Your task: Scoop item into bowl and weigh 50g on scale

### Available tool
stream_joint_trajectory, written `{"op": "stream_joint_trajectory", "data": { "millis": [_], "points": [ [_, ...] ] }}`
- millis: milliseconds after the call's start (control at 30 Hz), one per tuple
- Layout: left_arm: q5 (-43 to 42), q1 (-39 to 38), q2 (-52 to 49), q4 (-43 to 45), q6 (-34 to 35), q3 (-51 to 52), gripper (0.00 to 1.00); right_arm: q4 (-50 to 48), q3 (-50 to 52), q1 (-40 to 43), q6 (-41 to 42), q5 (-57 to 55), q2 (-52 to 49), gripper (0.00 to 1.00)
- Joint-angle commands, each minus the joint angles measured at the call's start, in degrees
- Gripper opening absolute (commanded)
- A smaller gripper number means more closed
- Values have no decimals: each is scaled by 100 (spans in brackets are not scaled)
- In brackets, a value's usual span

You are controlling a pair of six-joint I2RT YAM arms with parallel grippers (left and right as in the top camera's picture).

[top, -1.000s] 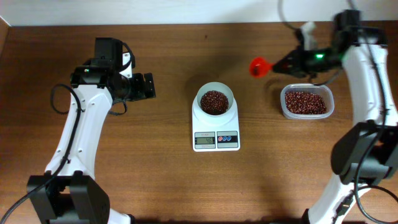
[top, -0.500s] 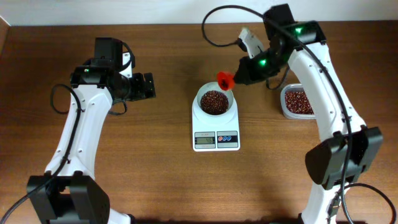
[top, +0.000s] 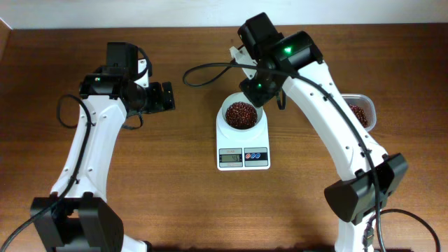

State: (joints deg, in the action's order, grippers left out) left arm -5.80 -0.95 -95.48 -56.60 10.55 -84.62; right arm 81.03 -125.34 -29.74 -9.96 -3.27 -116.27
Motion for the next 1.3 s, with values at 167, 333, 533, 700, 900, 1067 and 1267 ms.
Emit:
{"op": "stream_joint_trajectory", "data": {
  "millis": [167,333,533,700,900,1067,1267],
  "points": [
    [4,-11,-42,-11,13,15,99,-7,-98,-42,-33,-251,142,4],
    [4,-11,-42,-11,13,15,99,-37,-98,-42,-33,-236,142,4],
    [4,-11,-42,-11,13,15,99,-142,-98,-42,-33,-236,142,4],
    [4,-11,-42,-11,13,15,99,-199,-98,-20,-37,433,142,4],
    [4,-11,-42,-11,13,15,99,-238,-96,52,-31,170,142,4],
    [4,-11,-42,-11,13,15,99,-101,-96,911,857,175,142,4],
    [4,-11,-42,-11,13,15,99,592,225,2785,1650,240,138,4]
  ]
}}
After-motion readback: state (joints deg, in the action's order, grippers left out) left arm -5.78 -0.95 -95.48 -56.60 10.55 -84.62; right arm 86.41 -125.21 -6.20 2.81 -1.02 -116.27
